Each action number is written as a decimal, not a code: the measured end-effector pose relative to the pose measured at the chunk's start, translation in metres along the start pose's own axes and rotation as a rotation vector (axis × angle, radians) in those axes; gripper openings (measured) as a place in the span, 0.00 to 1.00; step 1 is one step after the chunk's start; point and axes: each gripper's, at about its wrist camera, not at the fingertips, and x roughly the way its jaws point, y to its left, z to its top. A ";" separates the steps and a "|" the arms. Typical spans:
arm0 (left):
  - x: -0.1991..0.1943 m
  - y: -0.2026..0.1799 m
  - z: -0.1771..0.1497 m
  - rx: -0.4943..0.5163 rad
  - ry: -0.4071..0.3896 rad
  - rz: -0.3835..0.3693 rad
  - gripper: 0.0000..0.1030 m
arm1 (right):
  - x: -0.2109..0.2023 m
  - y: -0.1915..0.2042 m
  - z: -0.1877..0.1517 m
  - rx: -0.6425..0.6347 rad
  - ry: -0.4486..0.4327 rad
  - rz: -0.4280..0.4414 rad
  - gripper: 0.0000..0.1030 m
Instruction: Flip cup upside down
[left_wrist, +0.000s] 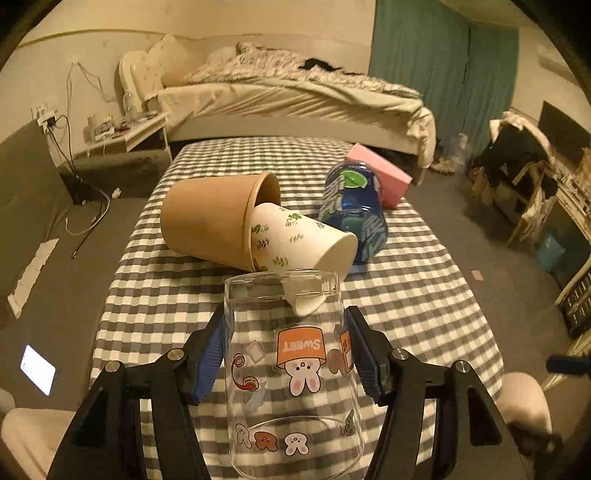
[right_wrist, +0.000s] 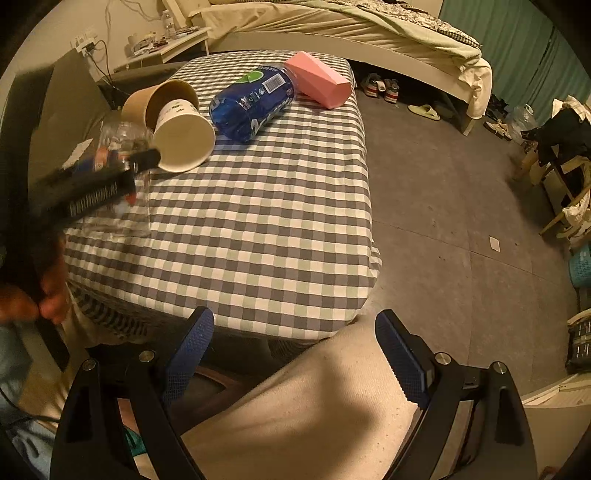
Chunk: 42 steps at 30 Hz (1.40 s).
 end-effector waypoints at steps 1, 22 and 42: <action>-0.006 0.001 -0.005 0.005 -0.004 -0.007 0.62 | 0.000 0.000 0.000 -0.002 0.001 -0.002 0.87; -0.044 -0.013 -0.043 0.087 0.063 -0.045 0.61 | -0.008 0.012 0.008 -0.028 -0.021 -0.012 0.87; -0.001 -0.022 -0.012 0.123 -0.036 -0.032 0.61 | -0.005 0.002 0.004 -0.003 0.003 -0.033 0.87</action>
